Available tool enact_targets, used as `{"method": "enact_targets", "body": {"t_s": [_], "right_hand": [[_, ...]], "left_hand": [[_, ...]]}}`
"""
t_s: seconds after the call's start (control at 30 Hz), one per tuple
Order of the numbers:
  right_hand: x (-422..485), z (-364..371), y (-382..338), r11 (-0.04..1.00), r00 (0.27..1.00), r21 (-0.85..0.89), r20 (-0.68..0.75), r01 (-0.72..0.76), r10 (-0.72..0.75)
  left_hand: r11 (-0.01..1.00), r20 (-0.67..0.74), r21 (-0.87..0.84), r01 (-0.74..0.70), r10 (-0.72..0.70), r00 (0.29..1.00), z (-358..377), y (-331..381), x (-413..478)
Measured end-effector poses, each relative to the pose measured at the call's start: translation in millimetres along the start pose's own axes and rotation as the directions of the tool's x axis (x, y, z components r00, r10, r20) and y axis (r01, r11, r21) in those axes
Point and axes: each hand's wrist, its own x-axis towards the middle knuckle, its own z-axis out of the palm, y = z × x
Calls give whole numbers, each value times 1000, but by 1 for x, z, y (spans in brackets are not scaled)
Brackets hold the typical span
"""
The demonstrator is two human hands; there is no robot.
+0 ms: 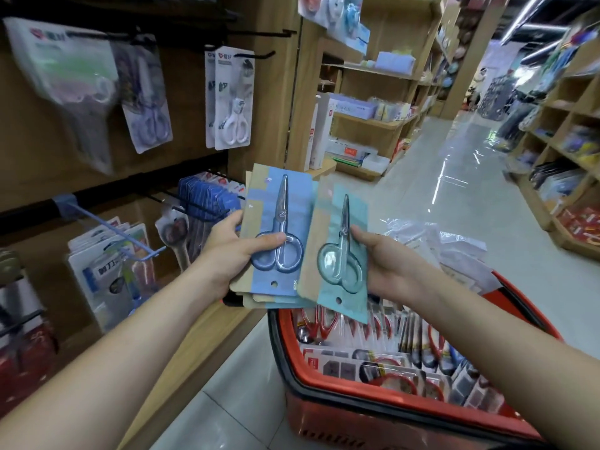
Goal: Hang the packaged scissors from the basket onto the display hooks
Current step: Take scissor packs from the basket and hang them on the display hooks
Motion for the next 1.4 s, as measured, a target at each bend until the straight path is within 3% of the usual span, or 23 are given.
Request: {"method": "enact_targets", "body": {"t_s": [0.13, 0.33, 0.43, 0.53, 0.77, 0.9, 1.03, 1.2, 1.3, 1.4], "right_hand": [[13, 32, 4, 996, 996, -90, 93, -2, 10], [30, 83, 21, 985, 952, -125, 295, 118, -77], [32, 97, 33, 995, 913, -70, 406, 66, -32], [31, 102, 46, 1000, 878, -15, 479, 2, 5], [42, 103, 57, 997, 880, 73, 471, 19, -52], [49, 92, 52, 994, 893, 60, 437, 90, -107], [59, 79, 37, 987, 907, 28, 391, 157, -155], [71, 97, 10, 939, 907, -184, 367, 291, -209], [79, 123, -5, 905, 889, -208, 361, 370, -281], [85, 149, -5, 914, 881, -153, 363, 376, -302]], "left_hand": [[1000, -104, -11, -28, 27, 994, 1, 8, -6], [994, -319, 44, -104, 112, 941, -25, 36, -22], [986, -315, 139, -89, 130, 940, -47, 47, -36], [995, -316, 65, -74, 91, 945, -55, 48, -50], [985, -348, 136, -104, 146, 926, -67, 47, -62], [949, -427, 243, -200, 290, 856, -80, 49, -64], [884, -497, 425, -195, 408, 766, -102, 50, -74], [803, -521, 579, -142, 498, 693, -131, 64, -109], [785, -589, 609, -110, 541, 600, -150, 77, -134], [836, -683, 537, -117, 512, 522, -163, 85, -149]]}}
